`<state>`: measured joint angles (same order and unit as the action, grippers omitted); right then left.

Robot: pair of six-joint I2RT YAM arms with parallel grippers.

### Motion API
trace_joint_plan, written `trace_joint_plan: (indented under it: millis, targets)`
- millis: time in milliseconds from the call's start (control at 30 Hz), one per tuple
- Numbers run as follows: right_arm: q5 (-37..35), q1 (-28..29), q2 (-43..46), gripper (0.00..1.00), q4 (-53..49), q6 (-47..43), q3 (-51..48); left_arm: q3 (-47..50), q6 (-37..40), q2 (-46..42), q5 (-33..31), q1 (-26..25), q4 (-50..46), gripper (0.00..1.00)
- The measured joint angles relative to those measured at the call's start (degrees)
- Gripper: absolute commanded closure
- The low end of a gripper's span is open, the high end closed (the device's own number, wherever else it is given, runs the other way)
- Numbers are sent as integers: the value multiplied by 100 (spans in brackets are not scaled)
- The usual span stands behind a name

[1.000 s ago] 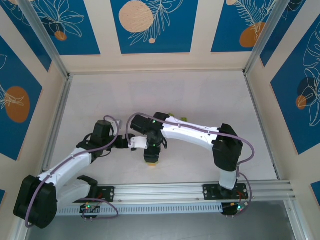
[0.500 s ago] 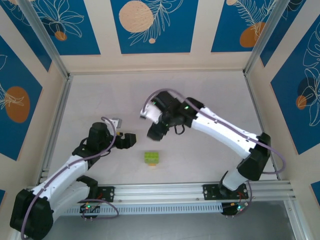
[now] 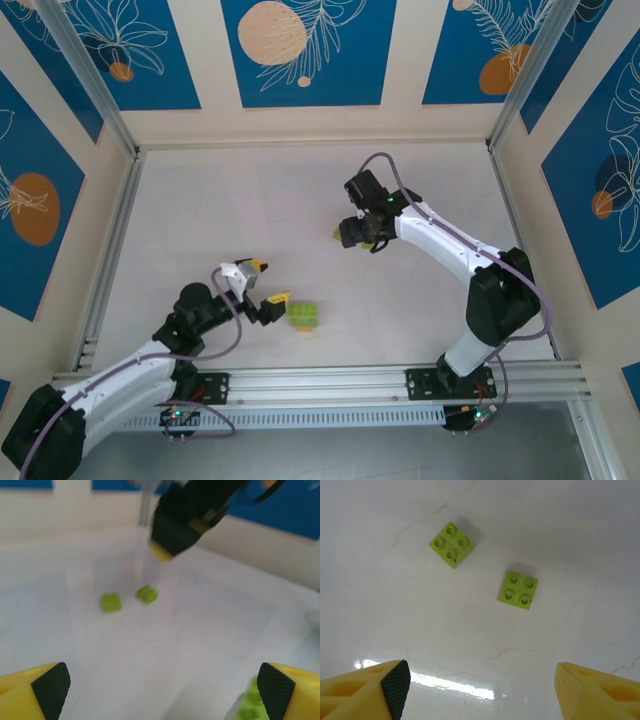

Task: Assemble a carrot with lego

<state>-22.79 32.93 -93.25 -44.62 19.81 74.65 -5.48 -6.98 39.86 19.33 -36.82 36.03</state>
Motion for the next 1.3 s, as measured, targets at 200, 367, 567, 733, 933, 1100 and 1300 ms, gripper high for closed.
trace_joint_plan:
  millis: [200, 367, 567, 733, 933, 1100, 1300]
  targets:
    - [-197, 26, -31, 25, 446, 358, -577, 0, 310, -413, 905, -439, 562, 1]
    - [-306, 175, -26, 25, 575, 809, -986, -2, 616, 835, 1204, -1165, 940, 3]
    - [-433, 223, -9, 25, 573, 975, -966, 57, 960, 1663, 994, -1298, 1106, 3]
    - [-435, 192, -205, 27, 566, 920, -557, 57, 1165, 1043, 557, -1292, 1054, 2]
    - [-376, 195, -662, 28, 669, 791, -210, 28, 1217, 1467, 415, -1080, 1217, 3]
    - [-315, 195, -901, 28, 664, 664, -144, -59, 1300, 2848, 461, -984, 1593, 3]
    - [-295, 195, -909, 29, 608, 540, -70, -59, 1362, 3108, 481, -977, 1823, 8]
